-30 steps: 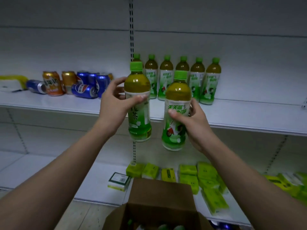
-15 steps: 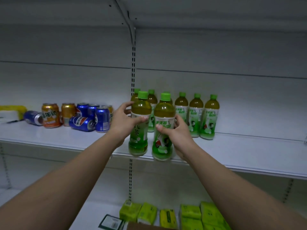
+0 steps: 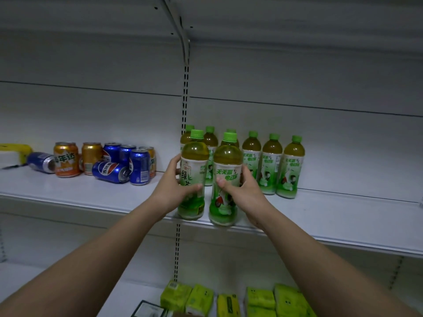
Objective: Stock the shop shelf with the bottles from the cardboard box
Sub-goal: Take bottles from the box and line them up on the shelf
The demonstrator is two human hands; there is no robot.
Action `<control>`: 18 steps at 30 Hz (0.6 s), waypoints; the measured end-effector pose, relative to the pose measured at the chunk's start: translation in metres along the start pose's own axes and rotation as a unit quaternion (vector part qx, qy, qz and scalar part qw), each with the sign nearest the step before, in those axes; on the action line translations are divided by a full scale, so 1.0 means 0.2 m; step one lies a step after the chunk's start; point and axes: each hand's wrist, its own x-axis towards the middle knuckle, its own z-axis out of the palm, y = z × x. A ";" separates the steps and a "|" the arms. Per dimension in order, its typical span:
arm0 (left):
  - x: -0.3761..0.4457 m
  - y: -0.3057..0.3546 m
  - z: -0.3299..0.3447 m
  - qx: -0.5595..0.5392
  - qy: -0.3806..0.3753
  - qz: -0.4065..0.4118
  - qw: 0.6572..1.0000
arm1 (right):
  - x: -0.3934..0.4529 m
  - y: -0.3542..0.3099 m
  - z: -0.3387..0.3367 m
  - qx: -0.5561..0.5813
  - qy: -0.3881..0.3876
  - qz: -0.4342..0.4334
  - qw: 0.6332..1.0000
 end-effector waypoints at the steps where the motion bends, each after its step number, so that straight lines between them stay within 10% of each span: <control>1: -0.02 -0.02 0.00 0.024 -0.010 -0.004 1.000 | -0.02 0.00 0.00 -0.025 -0.004 -0.005 1.000; 18: 0.07 -0.17 -0.02 0.082 0.015 0.000 0.996 | 0.10 0.14 0.11 -0.154 0.047 -0.021 0.987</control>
